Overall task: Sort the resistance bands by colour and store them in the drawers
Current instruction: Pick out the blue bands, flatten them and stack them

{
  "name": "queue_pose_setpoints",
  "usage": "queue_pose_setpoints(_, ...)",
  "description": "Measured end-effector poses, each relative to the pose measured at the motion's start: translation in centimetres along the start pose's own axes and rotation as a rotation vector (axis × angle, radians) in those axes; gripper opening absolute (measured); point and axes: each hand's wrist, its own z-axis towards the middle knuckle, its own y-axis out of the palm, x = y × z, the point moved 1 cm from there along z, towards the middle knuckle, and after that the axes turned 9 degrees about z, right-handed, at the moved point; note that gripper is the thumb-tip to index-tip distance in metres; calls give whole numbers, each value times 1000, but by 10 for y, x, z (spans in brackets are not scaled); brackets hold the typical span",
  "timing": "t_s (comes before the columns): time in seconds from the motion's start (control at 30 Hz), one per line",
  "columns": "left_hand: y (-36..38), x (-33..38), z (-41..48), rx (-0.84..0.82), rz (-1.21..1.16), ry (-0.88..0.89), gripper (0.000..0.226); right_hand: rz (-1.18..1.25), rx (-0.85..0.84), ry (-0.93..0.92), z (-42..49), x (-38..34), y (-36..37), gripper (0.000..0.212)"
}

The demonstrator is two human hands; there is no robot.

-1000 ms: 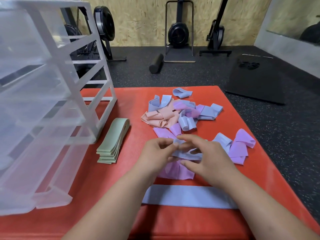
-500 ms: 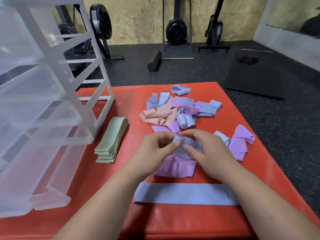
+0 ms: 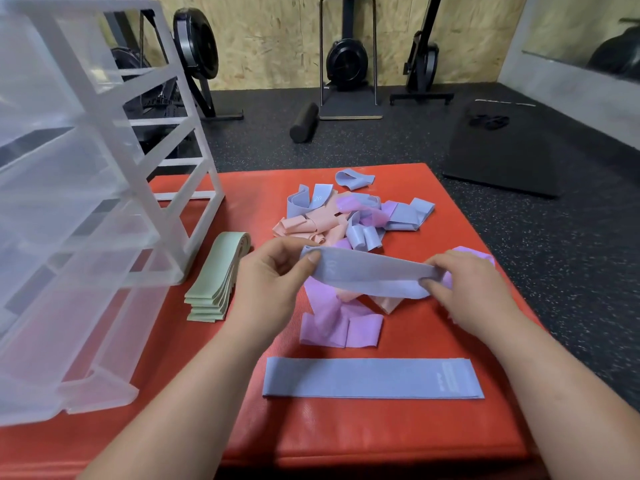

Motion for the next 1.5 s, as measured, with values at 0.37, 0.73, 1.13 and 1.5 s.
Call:
queue_pose_setpoints(0.37,-17,2,-4,207,-20,-83,7,138,197,86,-16,12,-36,19)
queue_pose_setpoints(0.73,-35,-8,-22,111,33,-267,5,818,40,363,-45,1,-60,24)
queue_pose_setpoints(1.13,-53,-13,-63,-2,237,-363,18,848,-65,487,-77,-1,-53,24)
queue_pose_setpoints(1.5,-64,-18,-78,-110,572,-309,16,615,-122,505,-104,-5,-37,31)
